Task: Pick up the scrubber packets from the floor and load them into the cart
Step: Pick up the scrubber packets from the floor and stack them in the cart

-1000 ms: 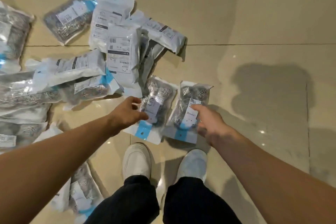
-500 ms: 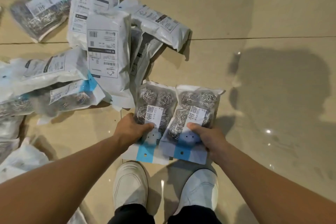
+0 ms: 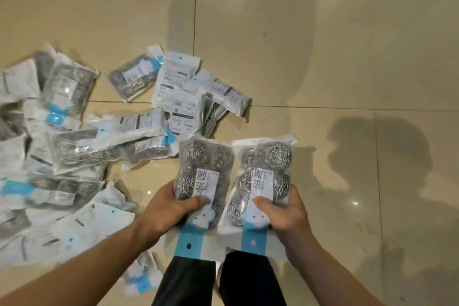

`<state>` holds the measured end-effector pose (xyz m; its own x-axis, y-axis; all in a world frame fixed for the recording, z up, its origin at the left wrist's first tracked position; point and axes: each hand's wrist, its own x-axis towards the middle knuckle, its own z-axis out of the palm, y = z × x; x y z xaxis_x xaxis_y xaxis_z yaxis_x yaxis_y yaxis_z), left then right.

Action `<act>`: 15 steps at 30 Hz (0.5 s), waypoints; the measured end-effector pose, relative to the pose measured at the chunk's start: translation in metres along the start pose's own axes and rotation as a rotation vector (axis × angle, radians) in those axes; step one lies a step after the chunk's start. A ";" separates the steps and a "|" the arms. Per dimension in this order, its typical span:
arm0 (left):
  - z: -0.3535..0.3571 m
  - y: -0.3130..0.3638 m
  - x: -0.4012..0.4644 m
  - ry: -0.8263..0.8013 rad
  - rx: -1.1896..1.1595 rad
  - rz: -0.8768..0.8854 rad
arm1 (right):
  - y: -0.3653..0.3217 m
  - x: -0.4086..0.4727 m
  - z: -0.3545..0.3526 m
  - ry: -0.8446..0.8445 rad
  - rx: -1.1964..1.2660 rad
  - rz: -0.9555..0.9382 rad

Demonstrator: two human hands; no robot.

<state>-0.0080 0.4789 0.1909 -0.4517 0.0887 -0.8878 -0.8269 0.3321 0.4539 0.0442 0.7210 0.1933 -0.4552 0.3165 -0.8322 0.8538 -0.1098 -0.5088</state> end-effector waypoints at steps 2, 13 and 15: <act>-0.025 0.040 -0.065 0.023 -0.013 0.029 | -0.046 -0.068 0.000 -0.039 0.039 -0.045; -0.114 0.131 -0.398 0.262 -0.271 0.109 | -0.220 -0.366 -0.011 -0.290 0.056 -0.238; -0.130 0.132 -0.433 0.249 -0.269 0.172 | -0.236 -0.404 -0.012 -0.321 0.044 -0.293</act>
<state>0.0348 0.3620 0.6457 -0.6311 -0.1201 -0.7663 -0.7754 0.0717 0.6274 0.0295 0.6301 0.6517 -0.7378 0.0320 -0.6743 0.6688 -0.1011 -0.7365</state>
